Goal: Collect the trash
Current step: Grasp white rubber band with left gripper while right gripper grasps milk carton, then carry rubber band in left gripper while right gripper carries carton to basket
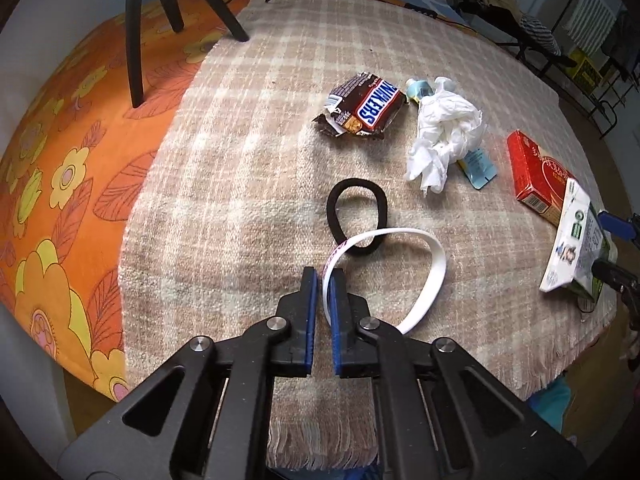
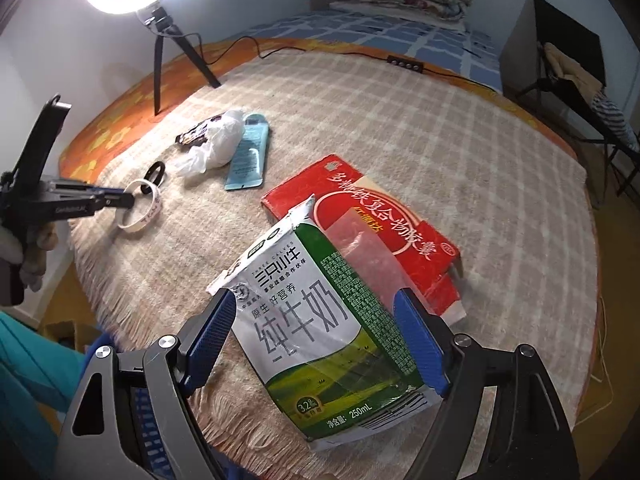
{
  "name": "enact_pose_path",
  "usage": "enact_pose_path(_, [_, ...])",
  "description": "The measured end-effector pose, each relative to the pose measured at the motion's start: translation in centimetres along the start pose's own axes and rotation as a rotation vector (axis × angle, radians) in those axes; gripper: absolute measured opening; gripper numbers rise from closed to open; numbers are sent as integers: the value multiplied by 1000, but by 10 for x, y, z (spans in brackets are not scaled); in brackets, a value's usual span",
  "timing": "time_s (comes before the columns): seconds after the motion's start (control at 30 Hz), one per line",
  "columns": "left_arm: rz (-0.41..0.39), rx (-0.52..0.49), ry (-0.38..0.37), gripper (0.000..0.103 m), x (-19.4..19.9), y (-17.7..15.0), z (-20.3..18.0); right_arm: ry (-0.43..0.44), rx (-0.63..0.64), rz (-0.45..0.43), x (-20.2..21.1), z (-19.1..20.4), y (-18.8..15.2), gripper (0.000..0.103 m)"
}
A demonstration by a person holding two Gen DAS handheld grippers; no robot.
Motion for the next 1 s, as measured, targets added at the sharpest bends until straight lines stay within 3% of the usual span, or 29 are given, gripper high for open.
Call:
enact_pose_path(0.3, [-8, -2, 6, 3, 0, 2, -1, 7, 189, 69, -3, 22, -10, 81])
enact_pose_path(0.57, [-12, 0, 5, 2, 1, 2, -1, 16, 337, 160, -18, 38, -25, 88])
enact_pose_path(0.8, [-34, -1, -4, 1, 9, 2, 1, -83, 416, 170, -31, 44, -37, 89])
enact_pose_path(0.87, [-44, 3, -9, 1, 14, 2, 2, -93, 436, 163, -30, 49, -39, 88])
enact_pose_path(1.0, [-75, -2, -15, 1, 27, 2, 0, -72, 416, 141, -21, 53, -39, 74])
Point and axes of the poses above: each gripper's, at about its wrist camera, not at the fingertips, and x roughly against the way its jaws point, z to its left, y to its top, the point moved 8 cm from there along -x, roughly the way its jaws point
